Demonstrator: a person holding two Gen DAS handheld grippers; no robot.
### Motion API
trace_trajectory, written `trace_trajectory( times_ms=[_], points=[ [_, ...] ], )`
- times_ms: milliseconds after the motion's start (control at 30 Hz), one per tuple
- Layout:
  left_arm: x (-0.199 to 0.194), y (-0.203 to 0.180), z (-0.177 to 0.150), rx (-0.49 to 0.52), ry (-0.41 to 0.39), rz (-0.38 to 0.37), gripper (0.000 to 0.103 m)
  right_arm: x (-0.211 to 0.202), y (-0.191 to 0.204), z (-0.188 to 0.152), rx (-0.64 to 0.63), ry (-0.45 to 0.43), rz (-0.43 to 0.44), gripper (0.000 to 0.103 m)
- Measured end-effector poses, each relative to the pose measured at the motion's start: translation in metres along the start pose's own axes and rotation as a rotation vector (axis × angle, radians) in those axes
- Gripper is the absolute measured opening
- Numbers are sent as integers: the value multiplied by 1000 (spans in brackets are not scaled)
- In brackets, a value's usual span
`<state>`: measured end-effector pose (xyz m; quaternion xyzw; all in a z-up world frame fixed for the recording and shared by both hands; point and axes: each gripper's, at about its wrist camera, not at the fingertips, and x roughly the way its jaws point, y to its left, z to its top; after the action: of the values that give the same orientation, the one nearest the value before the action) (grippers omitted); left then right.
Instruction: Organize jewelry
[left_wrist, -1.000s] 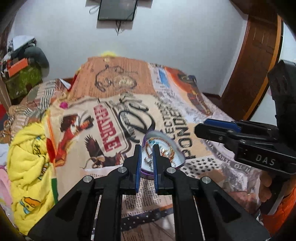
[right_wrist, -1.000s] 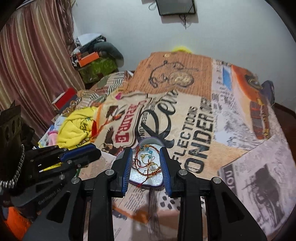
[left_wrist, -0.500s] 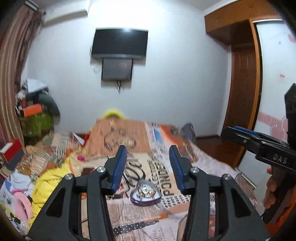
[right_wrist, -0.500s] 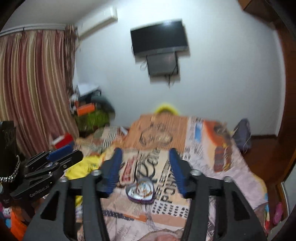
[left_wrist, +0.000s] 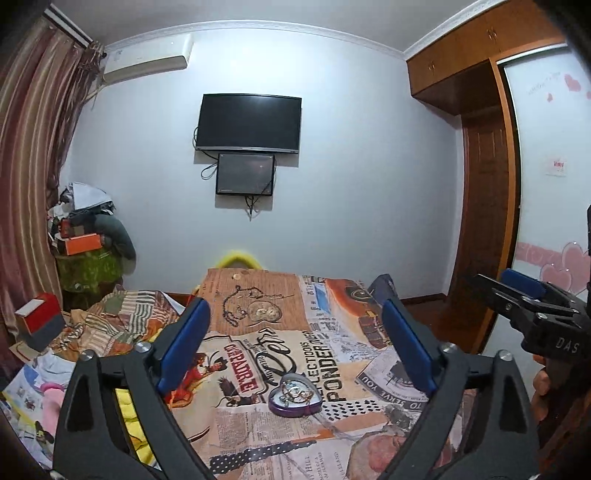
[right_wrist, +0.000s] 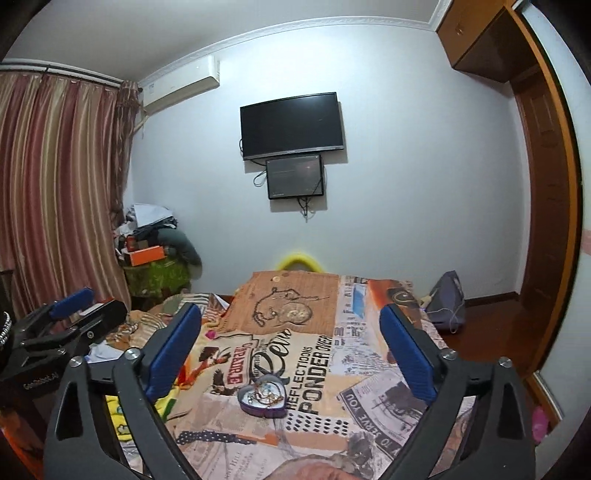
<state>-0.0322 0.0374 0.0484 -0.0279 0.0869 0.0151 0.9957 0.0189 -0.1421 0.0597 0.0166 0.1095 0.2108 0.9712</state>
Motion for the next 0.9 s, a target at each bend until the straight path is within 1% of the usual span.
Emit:
trace_trajectory(
  times_ms=[167,500,900],
  points=[
    [-2,-2,-2,8,4,8,99,-2,1,-1,5,9,12,98],
    [-1,-3,-6,0,18,11,101,-11,0,-8,2,20,19,98],
    [2,0,-9,-7,35,24,102,-11,1,-8,0,29,23,98]
  ],
)
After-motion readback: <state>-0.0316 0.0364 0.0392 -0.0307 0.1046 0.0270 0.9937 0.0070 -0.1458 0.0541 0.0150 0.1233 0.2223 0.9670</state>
